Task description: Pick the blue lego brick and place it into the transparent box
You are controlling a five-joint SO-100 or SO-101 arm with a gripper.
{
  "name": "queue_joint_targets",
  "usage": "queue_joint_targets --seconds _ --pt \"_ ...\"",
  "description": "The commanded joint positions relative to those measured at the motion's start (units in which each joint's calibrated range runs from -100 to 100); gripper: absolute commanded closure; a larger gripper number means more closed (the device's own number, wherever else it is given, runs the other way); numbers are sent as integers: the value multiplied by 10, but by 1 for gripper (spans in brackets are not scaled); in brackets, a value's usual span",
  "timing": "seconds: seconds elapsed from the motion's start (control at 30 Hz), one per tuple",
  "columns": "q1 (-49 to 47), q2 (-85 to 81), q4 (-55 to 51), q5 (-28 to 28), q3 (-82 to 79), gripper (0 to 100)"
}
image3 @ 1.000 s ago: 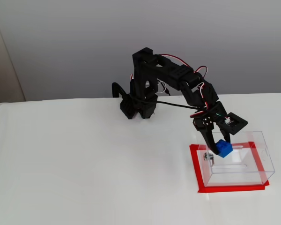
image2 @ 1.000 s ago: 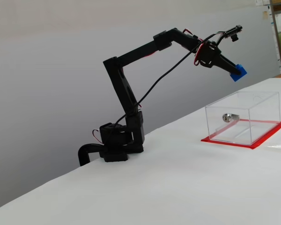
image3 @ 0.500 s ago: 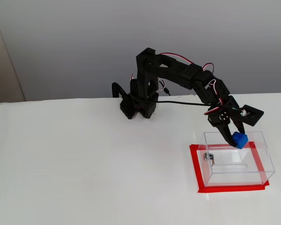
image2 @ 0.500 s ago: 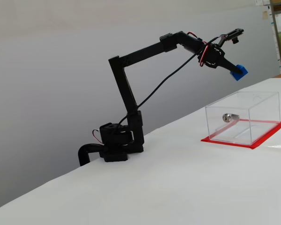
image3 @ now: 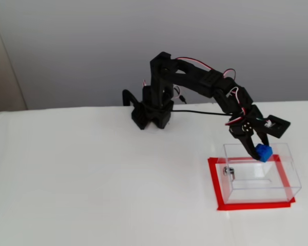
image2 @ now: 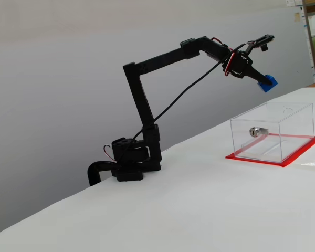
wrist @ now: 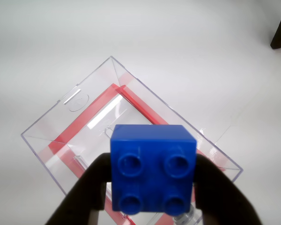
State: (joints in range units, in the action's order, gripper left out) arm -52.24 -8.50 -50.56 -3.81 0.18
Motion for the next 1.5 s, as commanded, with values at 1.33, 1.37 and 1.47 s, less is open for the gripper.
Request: queue_joint_targets --seconds 1.33,1.37,1.47 --pt "8 -7 17 4 42 89" --pt "9 -9 17 4 42 92" --pt "19 -12 17 4 42 99"
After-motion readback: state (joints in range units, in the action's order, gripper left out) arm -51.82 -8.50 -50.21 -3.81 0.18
